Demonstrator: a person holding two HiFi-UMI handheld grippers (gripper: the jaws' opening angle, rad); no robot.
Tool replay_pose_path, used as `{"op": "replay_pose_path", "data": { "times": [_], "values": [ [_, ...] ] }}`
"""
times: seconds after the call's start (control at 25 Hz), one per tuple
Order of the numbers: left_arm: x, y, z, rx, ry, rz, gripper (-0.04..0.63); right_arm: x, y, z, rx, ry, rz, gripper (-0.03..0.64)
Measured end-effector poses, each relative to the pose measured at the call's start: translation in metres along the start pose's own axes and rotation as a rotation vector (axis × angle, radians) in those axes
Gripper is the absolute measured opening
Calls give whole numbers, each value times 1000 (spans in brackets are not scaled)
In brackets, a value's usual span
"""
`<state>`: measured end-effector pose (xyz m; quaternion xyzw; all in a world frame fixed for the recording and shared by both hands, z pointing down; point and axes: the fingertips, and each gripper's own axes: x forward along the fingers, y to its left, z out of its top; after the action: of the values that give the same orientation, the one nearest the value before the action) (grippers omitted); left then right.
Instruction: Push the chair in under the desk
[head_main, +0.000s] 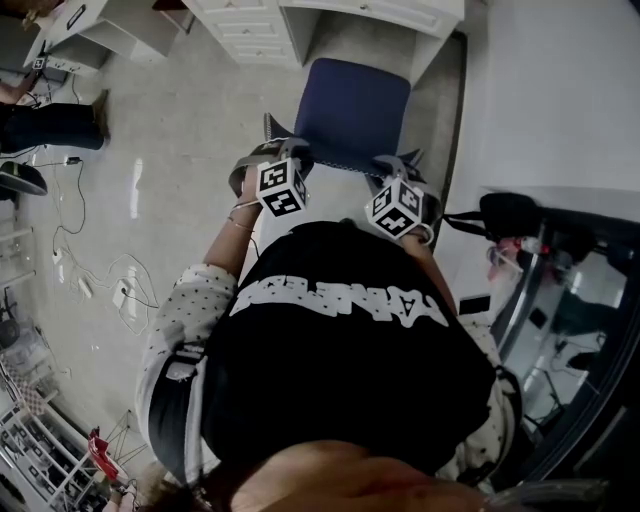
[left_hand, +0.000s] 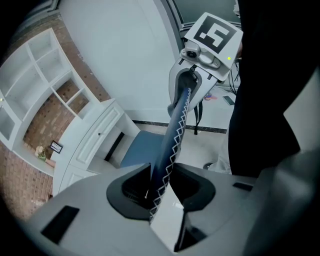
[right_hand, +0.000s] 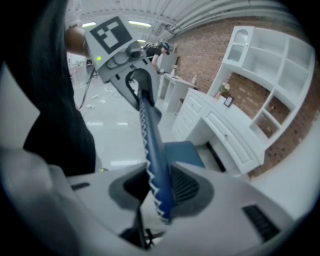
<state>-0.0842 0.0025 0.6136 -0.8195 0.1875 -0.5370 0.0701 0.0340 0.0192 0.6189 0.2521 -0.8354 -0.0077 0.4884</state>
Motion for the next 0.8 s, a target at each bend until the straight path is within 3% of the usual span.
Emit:
{"op": "replay_pose_path", "data": {
  "times": [0.32,0.8],
  "values": [
    [10,20,7,-9,8,11,144,7,-23,1,2,-16,12,122],
    [16,32,9,9,5,-38,144,12,-35,4,26,-10,23,123]
  ]
}}
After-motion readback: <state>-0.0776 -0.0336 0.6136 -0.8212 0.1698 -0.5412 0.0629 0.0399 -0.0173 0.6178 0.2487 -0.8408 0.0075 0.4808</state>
